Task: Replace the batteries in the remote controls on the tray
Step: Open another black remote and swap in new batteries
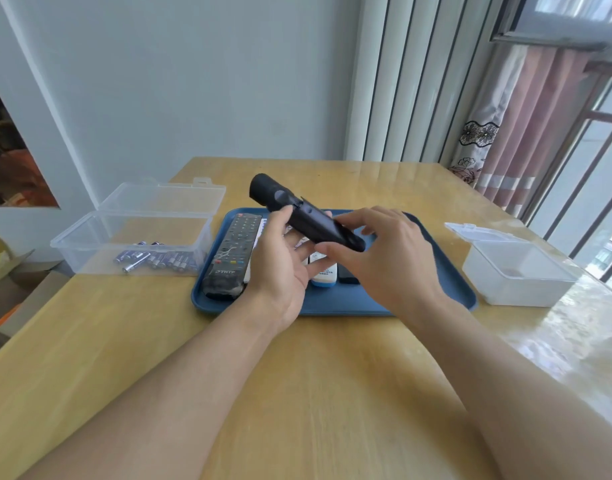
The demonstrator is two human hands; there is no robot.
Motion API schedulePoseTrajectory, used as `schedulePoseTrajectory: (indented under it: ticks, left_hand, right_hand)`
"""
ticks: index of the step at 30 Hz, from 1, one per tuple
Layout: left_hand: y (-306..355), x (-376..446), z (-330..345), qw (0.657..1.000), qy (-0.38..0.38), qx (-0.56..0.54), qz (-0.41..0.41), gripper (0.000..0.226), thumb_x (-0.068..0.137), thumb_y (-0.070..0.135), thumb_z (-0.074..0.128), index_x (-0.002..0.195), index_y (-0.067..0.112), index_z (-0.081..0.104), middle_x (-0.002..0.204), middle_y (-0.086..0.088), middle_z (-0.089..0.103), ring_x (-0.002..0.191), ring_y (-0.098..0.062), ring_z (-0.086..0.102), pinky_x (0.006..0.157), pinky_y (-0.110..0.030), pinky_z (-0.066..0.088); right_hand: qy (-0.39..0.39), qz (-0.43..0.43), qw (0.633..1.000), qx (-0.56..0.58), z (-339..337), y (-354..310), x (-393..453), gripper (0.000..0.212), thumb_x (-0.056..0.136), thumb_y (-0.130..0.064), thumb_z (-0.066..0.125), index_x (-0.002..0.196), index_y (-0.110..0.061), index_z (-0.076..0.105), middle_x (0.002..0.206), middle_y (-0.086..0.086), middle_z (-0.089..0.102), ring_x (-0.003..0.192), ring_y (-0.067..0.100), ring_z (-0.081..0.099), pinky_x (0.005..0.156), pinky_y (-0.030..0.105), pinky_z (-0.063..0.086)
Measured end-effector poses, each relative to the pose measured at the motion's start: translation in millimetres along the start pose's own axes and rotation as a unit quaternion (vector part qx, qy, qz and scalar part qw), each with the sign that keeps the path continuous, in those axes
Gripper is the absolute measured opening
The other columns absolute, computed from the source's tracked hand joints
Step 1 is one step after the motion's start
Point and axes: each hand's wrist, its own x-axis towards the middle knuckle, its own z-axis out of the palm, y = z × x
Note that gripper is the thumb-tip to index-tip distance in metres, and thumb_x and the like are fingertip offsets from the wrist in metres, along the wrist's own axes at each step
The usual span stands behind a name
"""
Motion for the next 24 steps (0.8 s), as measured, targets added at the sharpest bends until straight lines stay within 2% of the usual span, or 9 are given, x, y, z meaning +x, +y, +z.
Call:
schedulePoseTrajectory:
  ticks: [4,8,12,14,18,21,22,24]
  left_hand:
    - [-6,3,0,0.996,-0.002,0.084,0.028,0.024,0.104,0.024,0.055,0.118,0.007,0.063,0.117,-0.014,0.073,0.095,-0.025,0.073,0.076,-0.037,0.059]
    - [-10,4,-2,0.991,-0.004,0.123,0.045,0.020,0.105,0.017,0.054,0.120,0.006,0.063,0.119,-0.012,0.073,0.106,-0.031,0.073,0.083,-0.040,0.060]
    - [-5,5,-4,0.991,0.000,0.119,0.053,0.025,0.106,0.015,0.051,0.127,0.004,0.060,0.121,-0.009,0.073,0.108,-0.025,0.073,0.092,-0.041,0.060]
    - [-3,6,-4,0.991,0.006,0.117,0.061,0.027,0.106,0.013,0.051,0.130,0.004,0.059,0.122,-0.008,0.073,0.110,-0.024,0.072,0.095,-0.038,0.059]
    - [-2,8,-5,0.991,0.010,0.103,0.085,0.028,0.106,0.011,0.051,0.133,0.008,0.051,0.119,-0.011,0.074,0.109,-0.021,0.073,0.091,-0.029,0.059]
    - [-4,11,-6,0.991,0.017,0.093,0.097,0.034,0.104,0.008,0.054,0.138,0.009,0.045,0.115,-0.009,0.076,0.110,-0.023,0.072,0.088,-0.028,0.060]
    - [-4,12,-7,0.990,0.025,0.094,0.105,0.039,0.103,0.006,0.056,0.139,0.009,0.043,0.115,-0.008,0.076,0.111,-0.023,0.072,0.088,-0.029,0.060]
    - [-1,15,-10,0.985,0.057,0.093,0.130,0.061,0.096,0.001,0.066,0.147,0.013,0.037,0.115,-0.006,0.075,0.111,-0.022,0.071,0.086,-0.032,0.060]
  right_hand:
    - [0.000,-0.004,1.000,-0.017,3,0,-1,0.037,0.072,-0.065,0.076,0.100,-0.044,0.067,0.086,-0.026,0.056,0.093,-0.001,0.050,0.066,0.015,0.037]
    - [-0.012,-0.002,1.000,-0.017,5,1,-1,0.041,0.070,-0.069,0.076,0.104,-0.046,0.069,0.090,-0.026,0.058,0.091,-0.002,0.050,0.063,0.016,0.036]
    - [-0.021,0.066,0.989,0.131,0,3,5,0.031,0.078,-0.063,0.072,0.097,-0.039,0.072,0.089,-0.020,0.066,0.084,0.002,0.061,0.066,0.025,0.047]
    - [-0.041,0.133,0.971,0.194,-4,6,9,0.028,0.083,-0.058,0.072,0.093,-0.032,0.071,0.085,-0.014,0.071,0.074,0.002,0.063,0.062,0.023,0.046]
    - [-0.174,0.229,0.914,0.285,-9,9,13,0.035,0.089,-0.056,0.065,0.095,-0.023,0.073,0.084,-0.005,0.072,0.074,0.014,0.061,0.063,0.031,0.046]
    - [-0.251,0.240,0.858,0.380,-12,11,12,0.033,0.095,-0.047,0.063,0.074,-0.026,0.077,0.086,0.001,0.070,0.076,0.016,0.061,0.066,0.031,0.044]
    - [-0.260,0.242,0.842,0.406,-13,12,13,0.032,0.095,-0.044,0.064,0.074,-0.025,0.078,0.087,0.003,0.069,0.077,0.016,0.062,0.067,0.031,0.045]
    - [-0.263,0.249,0.816,0.450,-14,13,14,0.027,0.094,-0.040,0.066,0.095,-0.015,0.077,0.093,0.008,0.066,0.079,0.016,0.064,0.065,0.029,0.048]
